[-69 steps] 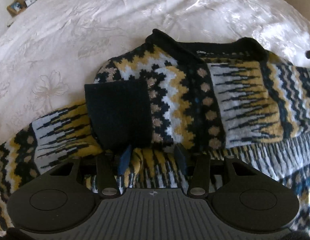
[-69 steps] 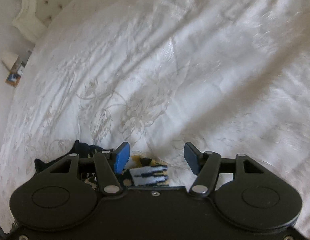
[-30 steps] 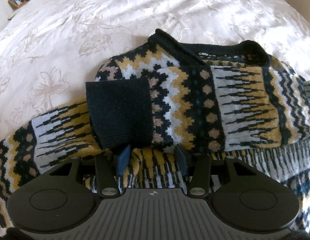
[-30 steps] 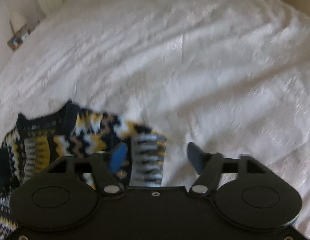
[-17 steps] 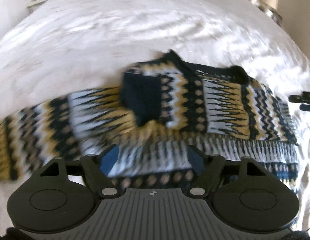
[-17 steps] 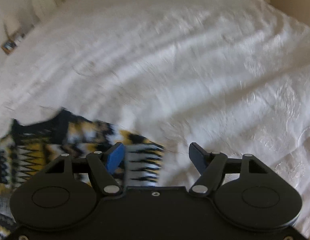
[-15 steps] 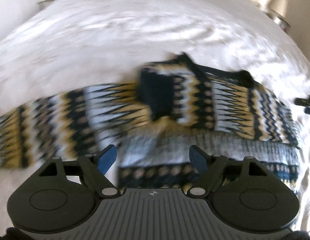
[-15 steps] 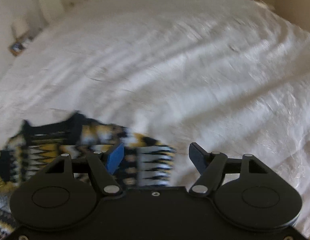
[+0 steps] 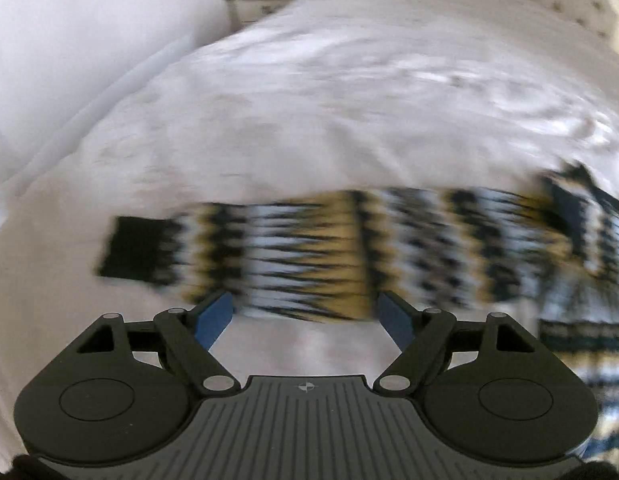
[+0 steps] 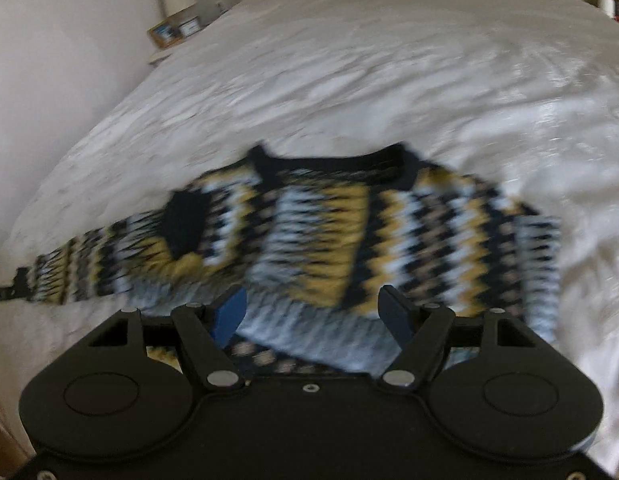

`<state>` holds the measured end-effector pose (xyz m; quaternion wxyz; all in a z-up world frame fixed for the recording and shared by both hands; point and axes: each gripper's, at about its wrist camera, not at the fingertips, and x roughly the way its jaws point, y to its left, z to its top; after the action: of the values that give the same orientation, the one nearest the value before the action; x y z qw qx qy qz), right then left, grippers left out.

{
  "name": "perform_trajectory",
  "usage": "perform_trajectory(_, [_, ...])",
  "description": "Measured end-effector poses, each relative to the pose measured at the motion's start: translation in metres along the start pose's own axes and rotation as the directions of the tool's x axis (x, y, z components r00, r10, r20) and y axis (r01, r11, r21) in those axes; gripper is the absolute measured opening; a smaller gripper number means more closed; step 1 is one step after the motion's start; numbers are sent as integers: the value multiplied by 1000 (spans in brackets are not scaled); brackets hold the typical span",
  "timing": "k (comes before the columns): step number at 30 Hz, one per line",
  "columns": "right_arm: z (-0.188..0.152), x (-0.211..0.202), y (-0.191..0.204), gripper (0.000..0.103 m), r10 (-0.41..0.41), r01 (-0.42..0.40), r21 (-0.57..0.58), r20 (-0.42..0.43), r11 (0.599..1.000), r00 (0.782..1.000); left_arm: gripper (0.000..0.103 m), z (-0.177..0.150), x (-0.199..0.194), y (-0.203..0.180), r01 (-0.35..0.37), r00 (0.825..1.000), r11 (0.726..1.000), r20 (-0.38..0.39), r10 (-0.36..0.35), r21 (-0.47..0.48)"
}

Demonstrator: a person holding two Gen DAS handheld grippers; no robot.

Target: Fold small clothes

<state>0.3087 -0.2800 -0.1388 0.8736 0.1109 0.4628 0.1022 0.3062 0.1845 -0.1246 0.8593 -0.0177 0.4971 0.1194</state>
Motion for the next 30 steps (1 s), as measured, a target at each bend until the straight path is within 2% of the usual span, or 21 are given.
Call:
perform_trajectory(2, [-2, 2, 20, 75, -7, 7, -5, -12, 1000, 1000, 81, 3, 13, 32, -3, 1000, 997, -13, 2, -74])
perform_trajectory(5, [-2, 6, 50, 75, -8, 8, -5, -18, 1000, 1000, 82, 0, 35, 73, 14, 999, 977, -37, -22, -211])
perform_trajectory(9, [-1, 9, 83, 75, -25, 25, -13, -15, 1000, 1000, 86, -2, 69, 101, 71, 992, 943, -71, -100, -326])
perform_trajectory(10, [0, 9, 89, 75, -28, 28, -15, -15, 1000, 1000, 92, -1, 77, 104, 88, 990, 936, -72, -120, -342])
perform_trajectory(13, [-1, 12, 111, 75, -41, 41, -25, -18, 999, 999, 98, 7, 98, 110, 124, 986, 924, -63, -157, -362])
perform_trajectory(16, [-2, 17, 130, 75, -41, 40, -27, -23, 999, 999, 102, 14, 113, 111, 144, 980, 925, -75, -182, -353])
perform_trajectory(19, [-5, 28, 143, 75, -32, 31, -17, -53, 999, 998, 102, 18, 124, 109, 134, 977, 936, -116, -181, -324])
perform_trajectory(25, [-8, 59, 167, 75, -32, 20, -76, -167, 997, 985, 102, 17, 123, 104, 114, 982, 946, -107, -153, -305])
perform_trajectory(30, [-3, 80, 186, 75, -7, -13, -94, -212, 995, 977, 100, 15, 118, 111, 119, 983, 928, -92, -161, -353])
